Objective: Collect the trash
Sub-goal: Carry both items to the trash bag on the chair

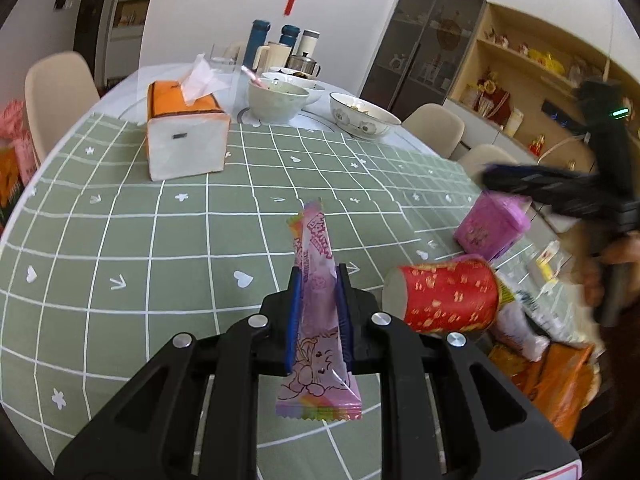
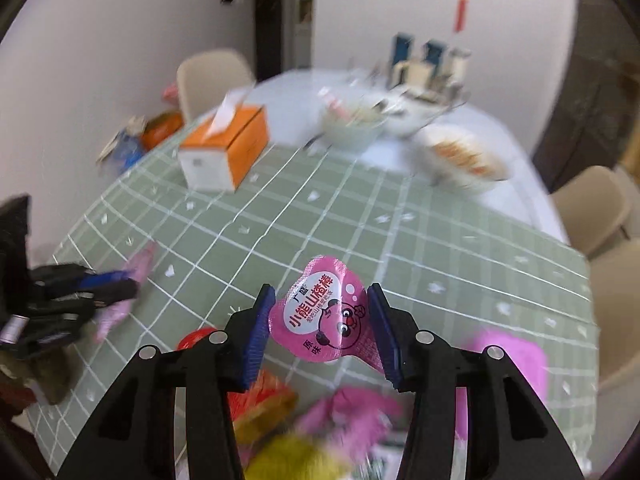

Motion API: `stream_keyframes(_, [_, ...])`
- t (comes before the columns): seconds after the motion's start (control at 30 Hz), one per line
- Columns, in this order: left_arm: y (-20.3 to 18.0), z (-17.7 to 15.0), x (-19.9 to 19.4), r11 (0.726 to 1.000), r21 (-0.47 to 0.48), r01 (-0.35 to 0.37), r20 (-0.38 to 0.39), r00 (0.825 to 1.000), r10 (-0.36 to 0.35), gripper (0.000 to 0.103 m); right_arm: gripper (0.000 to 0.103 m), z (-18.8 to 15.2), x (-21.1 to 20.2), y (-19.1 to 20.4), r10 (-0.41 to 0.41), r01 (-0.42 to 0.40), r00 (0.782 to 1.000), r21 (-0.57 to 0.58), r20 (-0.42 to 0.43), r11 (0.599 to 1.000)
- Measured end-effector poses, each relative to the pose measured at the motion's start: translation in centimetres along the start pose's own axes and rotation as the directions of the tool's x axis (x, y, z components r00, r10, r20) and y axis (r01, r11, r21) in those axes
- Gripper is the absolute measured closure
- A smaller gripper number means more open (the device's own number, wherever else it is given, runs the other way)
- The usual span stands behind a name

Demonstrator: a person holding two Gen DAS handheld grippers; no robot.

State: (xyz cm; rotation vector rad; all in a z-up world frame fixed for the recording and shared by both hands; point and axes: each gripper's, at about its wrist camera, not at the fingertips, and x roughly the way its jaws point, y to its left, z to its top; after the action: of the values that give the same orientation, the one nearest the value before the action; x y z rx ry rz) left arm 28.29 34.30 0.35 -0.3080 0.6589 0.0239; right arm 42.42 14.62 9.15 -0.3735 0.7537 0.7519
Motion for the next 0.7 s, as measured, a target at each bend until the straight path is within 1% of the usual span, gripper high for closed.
stream_keyframes(0.07, [-1.0,0.0,0.1,0.998,0.032,-0.045,0.011,0.999,0.044,0.088,0.058,-1.4,-2.9,-0.5,-0.044,0.043,0.998,0.018,0.034,0.999])
stream_keyframes(0.1, [-1.8,0.1,-0.1,0.998,0.046,-0.043,0.015,0.999,0.043,0.088,0.058,-2.6,-5.0,-0.9,-0.073,0.071,0.996,0.034,0.056,0.997])
stream_keyframes(0.13, [-2.4,0.2,-0.3,0.997,0.06,-0.044,0.023,0.999,0.043,0.088,0.058,-3.4,-6.3,-1.3,-0.092,0.089,0.993,0.045,0.067,0.995])
stream_keyframes(0.2, [-4.8,0.5,-1.4,0.991,0.121,-0.054,0.064,0.997,0.047,0.088,0.058,-5.5,-9.7,-2.4,-0.139,0.131,0.986,0.084,0.088,0.988])
stream_keyframes(0.23, [-6.2,0.7,-2.0,0.988,0.147,-0.049,0.083,0.996,0.037,0.088,0.058,-6.6,-11.2,-2.9,-0.153,0.144,0.984,0.101,0.093,0.984])
stream_keyframes(0.27, [-7.9,1.0,-2.9,0.986,0.166,-0.031,0.099,0.995,0.015,0.088,0.058,-7.5,-12.2,-3.3,-0.163,0.152,0.982,0.111,0.098,0.982])
stream_keyframes(0.37, [-12.3,1.8,-4.8,0.98,0.199,0.024,0.122,0.991,-0.049,0.088,0.058,-10.7,-16.2,-4.7,-0.238,0.22,0.963,0.144,0.124,0.965])
stream_keyframes(0.47, [-17.7,1.6,-6.3,0.962,0.26,0.08,0.141,0.983,-0.12,0.088,0.058,-14.2,-20.1,-6.2,-0.295,0.266,0.943,0.186,0.151,0.946])
stream_keyframes(0.53, [-21.3,1.0,-6.9,0.947,0.294,0.134,0.133,0.975,-0.179,0.088,0.058,-16.7,-22.5,-7.2,-0.321,0.283,0.934,0.224,0.155,0.932])
stream_keyframes(0.6, [-25.1,0.1,-6.9,0.926,0.32,0.199,0.106,0.964,-0.244,0.088,0.058,-18.7,-24.4,-8.4,-0.355,0.311,0.922,0.255,0.151,0.916])
stream_keyframes(0.7, [-30.5,-1.6,-6.2,0.895,0.35,0.275,0.07,0.946,-0.318,0.088,0.058,-22.6,-27.9,-10.8,-0.433,0.376,0.892,0.313,0.133,0.872])
